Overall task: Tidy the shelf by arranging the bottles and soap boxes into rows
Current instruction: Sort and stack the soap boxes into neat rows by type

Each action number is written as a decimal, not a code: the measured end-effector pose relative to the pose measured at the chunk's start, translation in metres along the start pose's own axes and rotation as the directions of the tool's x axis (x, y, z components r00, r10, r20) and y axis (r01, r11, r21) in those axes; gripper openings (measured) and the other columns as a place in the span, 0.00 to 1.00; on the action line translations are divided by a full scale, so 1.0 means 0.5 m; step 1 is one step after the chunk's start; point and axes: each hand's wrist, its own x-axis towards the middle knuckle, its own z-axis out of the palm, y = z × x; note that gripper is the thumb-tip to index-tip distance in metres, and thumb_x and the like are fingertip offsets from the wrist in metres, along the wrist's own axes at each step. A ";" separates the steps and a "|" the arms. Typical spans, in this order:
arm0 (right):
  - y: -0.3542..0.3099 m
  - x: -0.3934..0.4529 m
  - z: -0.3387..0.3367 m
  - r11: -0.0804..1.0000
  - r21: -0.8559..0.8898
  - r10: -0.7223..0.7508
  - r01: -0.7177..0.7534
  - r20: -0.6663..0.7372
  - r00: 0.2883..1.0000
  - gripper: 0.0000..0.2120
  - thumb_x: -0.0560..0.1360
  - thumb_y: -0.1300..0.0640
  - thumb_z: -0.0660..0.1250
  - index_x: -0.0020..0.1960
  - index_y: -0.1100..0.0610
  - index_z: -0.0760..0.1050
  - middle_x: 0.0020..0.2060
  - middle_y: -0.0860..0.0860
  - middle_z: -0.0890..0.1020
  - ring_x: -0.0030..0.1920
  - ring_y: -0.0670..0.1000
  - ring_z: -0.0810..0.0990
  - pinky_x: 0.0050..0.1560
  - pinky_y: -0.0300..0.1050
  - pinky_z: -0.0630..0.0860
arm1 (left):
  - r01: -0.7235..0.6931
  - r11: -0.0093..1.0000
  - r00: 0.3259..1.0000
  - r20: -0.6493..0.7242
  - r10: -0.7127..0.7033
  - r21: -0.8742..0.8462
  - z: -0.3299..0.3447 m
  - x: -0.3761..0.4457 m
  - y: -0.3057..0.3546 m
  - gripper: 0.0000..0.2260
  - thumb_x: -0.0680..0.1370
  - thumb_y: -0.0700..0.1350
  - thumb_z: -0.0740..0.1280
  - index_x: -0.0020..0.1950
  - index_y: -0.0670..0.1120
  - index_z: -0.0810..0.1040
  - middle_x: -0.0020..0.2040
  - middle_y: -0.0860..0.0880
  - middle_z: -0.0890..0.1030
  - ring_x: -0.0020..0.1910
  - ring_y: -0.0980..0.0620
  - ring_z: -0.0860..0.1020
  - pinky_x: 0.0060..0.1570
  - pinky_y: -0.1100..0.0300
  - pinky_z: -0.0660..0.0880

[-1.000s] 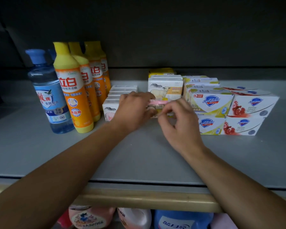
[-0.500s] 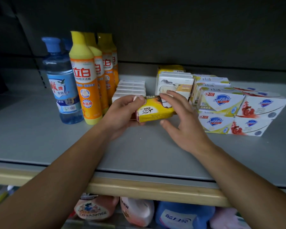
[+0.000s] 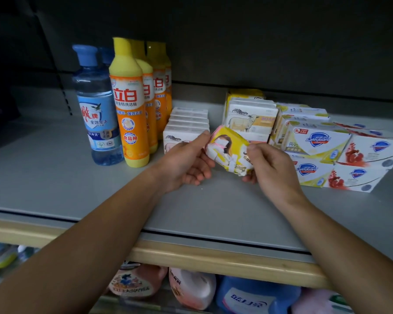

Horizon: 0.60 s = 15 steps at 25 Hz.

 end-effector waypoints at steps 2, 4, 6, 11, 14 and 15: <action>0.005 0.000 -0.001 0.995 -0.067 -0.080 0.078 -0.024 0.997 0.07 0.77 0.49 0.67 0.44 0.52 0.78 0.33 0.46 0.82 0.33 0.47 0.82 0.39 0.47 0.79 | 0.025 0.997 0.999 0.033 -0.023 -0.067 -0.006 0.003 0.002 0.32 0.76 0.70 0.56 0.41 0.42 0.81 0.31 0.43 0.80 0.26 0.51 0.76 0.27 0.62 0.74; 0.001 -0.004 -0.002 0.971 -0.149 -0.191 0.188 -0.011 0.981 0.08 0.72 0.47 0.69 0.49 0.48 0.79 0.37 0.45 0.82 0.37 0.44 0.80 0.40 0.38 0.76 | 0.021 0.990 0.998 0.062 -0.013 -0.140 -0.008 0.002 0.002 0.30 0.74 0.70 0.58 0.43 0.45 0.82 0.36 0.43 0.82 0.30 0.50 0.79 0.30 0.60 0.77; -0.007 -0.007 -0.005 0.927 -0.209 -0.305 0.313 0.067 0.950 0.13 0.70 0.50 0.72 0.54 0.50 0.79 0.42 0.42 0.81 0.43 0.40 0.79 0.44 0.31 0.73 | -0.031 0.980 0.997 0.056 0.043 -0.196 -0.005 0.002 0.001 0.23 0.75 0.66 0.63 0.42 0.46 0.84 0.40 0.42 0.83 0.32 0.48 0.81 0.32 0.58 0.78; -0.048 -0.006 -0.038 0.836 -0.384 -0.316 0.392 0.247 0.916 0.20 0.67 0.54 0.76 0.57 0.51 0.74 0.54 0.45 0.76 0.54 0.44 0.75 0.54 0.41 0.72 | -0.108 0.951 0.991 0.043 0.125 -0.290 0.016 -0.018 0.021 0.08 0.78 0.44 0.65 0.50 0.42 0.80 0.43 0.42 0.84 0.35 0.49 0.83 0.33 0.58 0.80; -0.071 -0.025 -0.097 0.860 -0.390 -0.190 0.329 0.354 0.916 0.24 0.65 0.48 0.75 0.57 0.45 0.68 0.56 0.41 0.76 0.55 0.41 0.75 0.52 0.36 0.72 | -0.099 0.965 0.983 0.125 0.132 -0.242 0.059 -0.031 0.031 0.08 0.77 0.41 0.63 0.51 0.39 0.79 0.41 0.41 0.84 0.35 0.47 0.83 0.34 0.57 0.80; -0.073 -0.040 -0.122 0.868 -0.387 -0.171 0.310 0.354 0.919 0.25 0.64 0.45 0.74 0.56 0.43 0.67 0.54 0.38 0.76 0.54 0.39 0.76 0.49 0.32 0.72 | -0.091 0.969 0.975 0.175 0.133 -0.231 0.085 -0.037 0.035 0.09 0.77 0.42 0.63 0.52 0.38 0.79 0.41 0.40 0.84 0.35 0.47 0.83 0.35 0.56 0.80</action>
